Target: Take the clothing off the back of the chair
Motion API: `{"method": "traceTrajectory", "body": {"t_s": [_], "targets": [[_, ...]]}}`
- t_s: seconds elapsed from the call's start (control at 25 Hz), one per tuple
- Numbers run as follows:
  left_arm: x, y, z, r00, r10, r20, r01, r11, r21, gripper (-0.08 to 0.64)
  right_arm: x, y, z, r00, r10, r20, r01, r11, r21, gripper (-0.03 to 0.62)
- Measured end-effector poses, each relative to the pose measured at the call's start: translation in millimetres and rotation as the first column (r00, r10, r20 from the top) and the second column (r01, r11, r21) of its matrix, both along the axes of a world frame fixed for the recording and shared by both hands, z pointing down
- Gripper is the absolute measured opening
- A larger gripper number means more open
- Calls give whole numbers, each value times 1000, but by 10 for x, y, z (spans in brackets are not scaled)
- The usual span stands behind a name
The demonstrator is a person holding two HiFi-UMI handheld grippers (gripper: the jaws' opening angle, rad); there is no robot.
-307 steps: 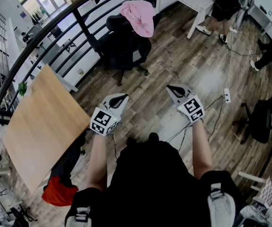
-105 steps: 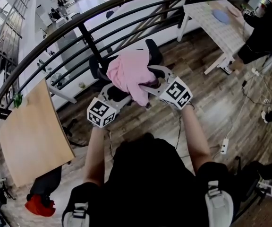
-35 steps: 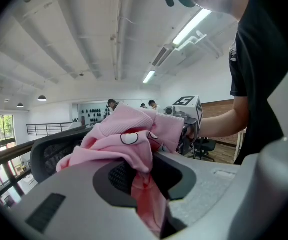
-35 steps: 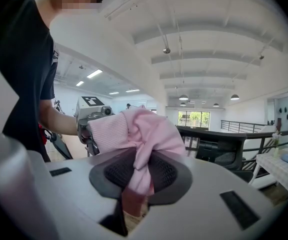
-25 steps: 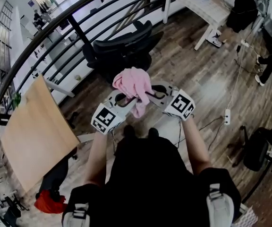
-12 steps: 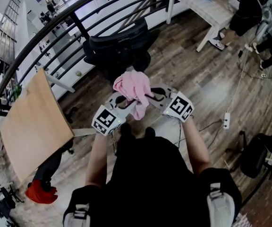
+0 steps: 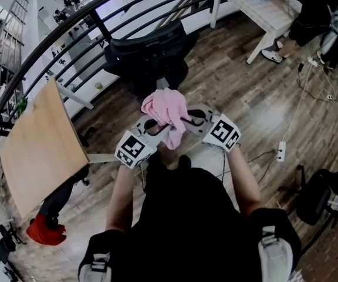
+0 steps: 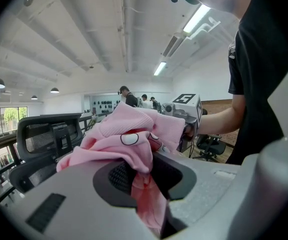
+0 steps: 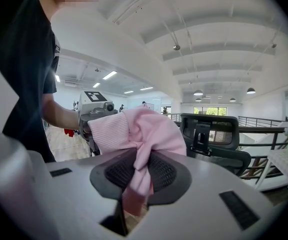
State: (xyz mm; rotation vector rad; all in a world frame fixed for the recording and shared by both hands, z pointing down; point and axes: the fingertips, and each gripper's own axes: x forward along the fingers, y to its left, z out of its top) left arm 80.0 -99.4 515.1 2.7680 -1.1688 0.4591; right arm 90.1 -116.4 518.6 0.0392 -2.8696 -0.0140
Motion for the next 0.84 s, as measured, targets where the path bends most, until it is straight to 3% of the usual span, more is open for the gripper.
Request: {"method": "traceTrajectory", "body": {"t_s": [0.84], "targets": [[30,87,113,1000,-11,7,11,999,-32,79,23,82,123,1000,-4,-12,3,1000,-13,71]]}}
